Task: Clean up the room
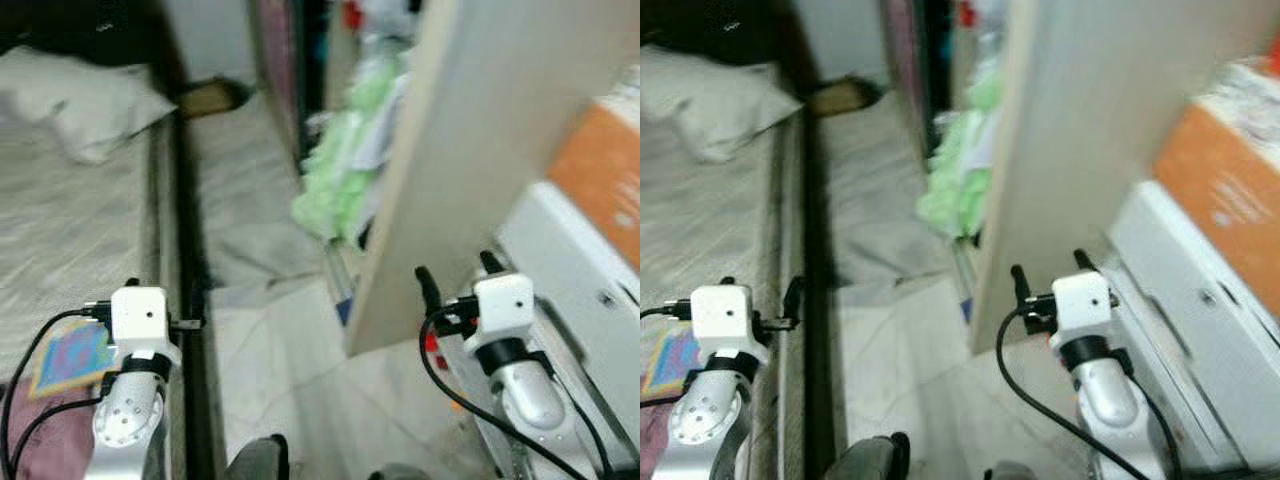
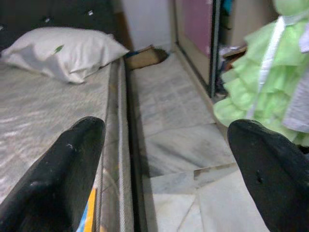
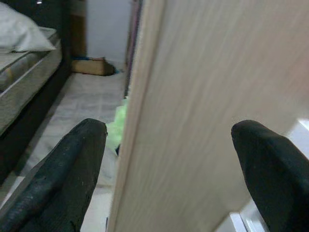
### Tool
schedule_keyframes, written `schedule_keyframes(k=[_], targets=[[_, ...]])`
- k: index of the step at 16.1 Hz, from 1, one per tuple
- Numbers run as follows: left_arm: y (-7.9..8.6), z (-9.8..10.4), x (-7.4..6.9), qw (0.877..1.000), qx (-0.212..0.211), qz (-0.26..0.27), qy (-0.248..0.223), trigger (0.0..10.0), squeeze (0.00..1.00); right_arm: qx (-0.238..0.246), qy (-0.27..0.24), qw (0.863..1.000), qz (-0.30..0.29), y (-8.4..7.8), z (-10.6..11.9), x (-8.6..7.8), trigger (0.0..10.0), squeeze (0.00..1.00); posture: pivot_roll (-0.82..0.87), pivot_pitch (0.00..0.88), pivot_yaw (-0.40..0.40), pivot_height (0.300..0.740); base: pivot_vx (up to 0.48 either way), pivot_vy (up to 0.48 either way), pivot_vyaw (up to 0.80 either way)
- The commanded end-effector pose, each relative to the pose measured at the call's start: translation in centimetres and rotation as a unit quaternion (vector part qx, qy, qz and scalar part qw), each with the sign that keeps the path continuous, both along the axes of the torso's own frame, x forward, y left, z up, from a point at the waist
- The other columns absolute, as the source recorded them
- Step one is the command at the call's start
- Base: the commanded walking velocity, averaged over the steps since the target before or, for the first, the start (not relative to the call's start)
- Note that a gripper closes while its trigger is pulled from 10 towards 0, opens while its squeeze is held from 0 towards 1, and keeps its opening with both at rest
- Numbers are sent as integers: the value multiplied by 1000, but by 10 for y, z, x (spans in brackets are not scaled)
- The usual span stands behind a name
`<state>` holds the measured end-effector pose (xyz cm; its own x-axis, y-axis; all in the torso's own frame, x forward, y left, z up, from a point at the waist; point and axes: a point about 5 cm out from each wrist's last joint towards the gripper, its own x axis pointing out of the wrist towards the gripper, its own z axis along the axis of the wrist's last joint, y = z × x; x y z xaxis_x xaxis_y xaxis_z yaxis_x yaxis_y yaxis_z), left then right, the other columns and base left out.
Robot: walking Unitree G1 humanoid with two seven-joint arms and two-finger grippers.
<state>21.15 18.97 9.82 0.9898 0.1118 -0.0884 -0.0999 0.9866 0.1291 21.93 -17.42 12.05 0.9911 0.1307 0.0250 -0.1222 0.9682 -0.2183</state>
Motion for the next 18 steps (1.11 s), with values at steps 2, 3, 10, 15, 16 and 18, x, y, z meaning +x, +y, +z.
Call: schedule_keyframes(k=[2, 3, 10, 15, 16, 18], targets=[[1, 0, -2, 1000, -7, 3, 2, 10000, 0, 5, 1, 1000, 5, 0, -1, 1, 10000, 0, -64, 106, -16, 740, 0, 0, 800], [1, 1, -1, 1000, 3, 0, -3, 10000, 0, 5, 1, 1000, 6, 0, -1, 1, 10000, 0, -63, 103, -17, 740, 0, 0, 800], [3, -3, -2, 1000, 3, 13, 3, 10000, 0, 12, 7, 1000, 26, 4, -2, 2, 10000, 0, -65, 88, -13, 740, 0, 0, 800], [2, -2, 1, 1000, 8, 2, -2, 10000, 0, 19, 10, 998, 51, 8, -3, 3, 10000, 0, -66, 86, -13, 740, 0, 0, 800], [2, -2, 1, 1000, 7, 1, -2, 10000, 0, 20, 7, 998, 51, 9, -2, 4, 10000, 0, -66, 89, -13, 740, 0, 0, 800], [3, 0, 4, 1000, 6, -2, -6, 10000, 0, 11, -12, 998, 56, 10, 4, 8, 10000, 0, -72, 93, -3, 740, 0, 0, 800]])
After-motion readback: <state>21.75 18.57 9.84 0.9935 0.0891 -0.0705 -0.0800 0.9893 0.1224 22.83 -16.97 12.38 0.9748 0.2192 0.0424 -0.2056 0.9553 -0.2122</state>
